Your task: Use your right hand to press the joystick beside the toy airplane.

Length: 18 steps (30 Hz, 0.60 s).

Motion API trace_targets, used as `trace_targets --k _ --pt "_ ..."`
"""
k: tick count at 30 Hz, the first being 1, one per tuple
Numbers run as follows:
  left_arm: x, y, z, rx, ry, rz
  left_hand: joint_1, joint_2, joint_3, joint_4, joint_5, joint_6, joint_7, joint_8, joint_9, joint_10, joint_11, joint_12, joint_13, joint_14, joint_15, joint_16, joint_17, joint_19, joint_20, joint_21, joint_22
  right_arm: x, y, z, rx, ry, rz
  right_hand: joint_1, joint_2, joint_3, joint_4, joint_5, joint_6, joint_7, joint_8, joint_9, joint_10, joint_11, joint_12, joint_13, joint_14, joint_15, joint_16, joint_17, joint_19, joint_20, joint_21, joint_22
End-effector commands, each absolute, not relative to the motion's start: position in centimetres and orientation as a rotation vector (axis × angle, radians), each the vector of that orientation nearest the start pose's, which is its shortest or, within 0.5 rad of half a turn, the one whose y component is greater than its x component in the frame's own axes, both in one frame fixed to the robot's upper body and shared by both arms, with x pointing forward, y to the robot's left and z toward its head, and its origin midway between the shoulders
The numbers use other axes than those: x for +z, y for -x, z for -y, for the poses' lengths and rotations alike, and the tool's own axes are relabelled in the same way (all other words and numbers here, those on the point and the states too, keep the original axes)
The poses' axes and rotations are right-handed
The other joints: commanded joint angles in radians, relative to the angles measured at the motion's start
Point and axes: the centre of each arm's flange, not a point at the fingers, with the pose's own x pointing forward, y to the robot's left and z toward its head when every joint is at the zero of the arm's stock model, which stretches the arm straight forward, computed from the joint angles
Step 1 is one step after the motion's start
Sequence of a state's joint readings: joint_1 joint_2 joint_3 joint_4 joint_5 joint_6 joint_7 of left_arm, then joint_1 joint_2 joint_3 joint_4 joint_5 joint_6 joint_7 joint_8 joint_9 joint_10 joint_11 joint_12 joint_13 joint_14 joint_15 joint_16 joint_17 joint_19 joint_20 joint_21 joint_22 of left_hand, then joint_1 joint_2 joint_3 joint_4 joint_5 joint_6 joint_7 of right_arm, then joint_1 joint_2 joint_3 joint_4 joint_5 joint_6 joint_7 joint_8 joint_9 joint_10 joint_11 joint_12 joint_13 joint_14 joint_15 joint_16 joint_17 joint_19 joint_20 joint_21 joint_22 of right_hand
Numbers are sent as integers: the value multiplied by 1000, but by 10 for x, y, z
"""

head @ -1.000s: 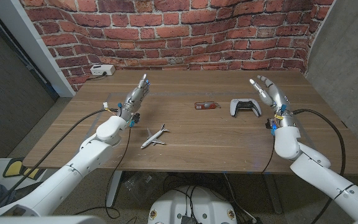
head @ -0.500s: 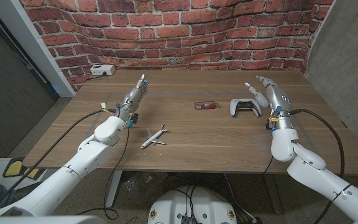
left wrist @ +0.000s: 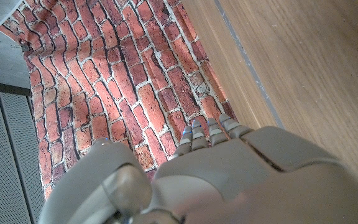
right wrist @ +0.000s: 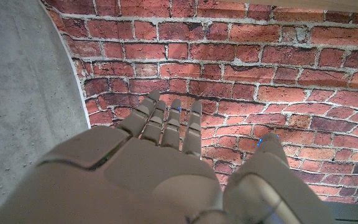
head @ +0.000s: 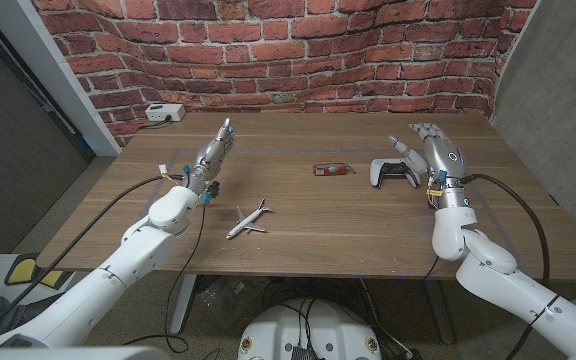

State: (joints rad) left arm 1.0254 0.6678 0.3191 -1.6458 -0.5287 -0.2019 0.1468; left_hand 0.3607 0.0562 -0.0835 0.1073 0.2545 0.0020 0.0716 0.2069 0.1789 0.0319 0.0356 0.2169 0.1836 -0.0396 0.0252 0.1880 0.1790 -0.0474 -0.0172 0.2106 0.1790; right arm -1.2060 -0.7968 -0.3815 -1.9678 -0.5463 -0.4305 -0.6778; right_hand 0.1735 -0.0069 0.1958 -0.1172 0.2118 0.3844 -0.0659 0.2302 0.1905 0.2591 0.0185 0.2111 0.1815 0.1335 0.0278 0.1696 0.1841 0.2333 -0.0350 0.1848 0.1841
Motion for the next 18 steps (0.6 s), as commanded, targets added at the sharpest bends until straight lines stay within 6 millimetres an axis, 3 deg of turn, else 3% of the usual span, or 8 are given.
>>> trace_targets --k 1,18 --pt "-23 -590 -292 -145 -130 637 0 0 -1 -3 -4 3 -2 1 5 0 -4 -5 4 -1 -6 0 4 -7 1 -4 4 -41 -517 290 -632 1246 641 -18 6 -4 8 3 13 -9 -11 1 -48 -2 -15 3 -60 32 -2 2 -56 24 -6 3" --pt "-29 -586 -294 -135 -132 634 4 3 -2 -4 -9 9 -7 0 5 0 -8 -7 4 -5 -6 -2 4 -13 6 -6 4 -50 -529 288 -565 1252 554 -20 18 -5 9 -1 -2 -27 -28 1 -157 28 -32 5 -146 72 0 1 -140 87 -4 4"
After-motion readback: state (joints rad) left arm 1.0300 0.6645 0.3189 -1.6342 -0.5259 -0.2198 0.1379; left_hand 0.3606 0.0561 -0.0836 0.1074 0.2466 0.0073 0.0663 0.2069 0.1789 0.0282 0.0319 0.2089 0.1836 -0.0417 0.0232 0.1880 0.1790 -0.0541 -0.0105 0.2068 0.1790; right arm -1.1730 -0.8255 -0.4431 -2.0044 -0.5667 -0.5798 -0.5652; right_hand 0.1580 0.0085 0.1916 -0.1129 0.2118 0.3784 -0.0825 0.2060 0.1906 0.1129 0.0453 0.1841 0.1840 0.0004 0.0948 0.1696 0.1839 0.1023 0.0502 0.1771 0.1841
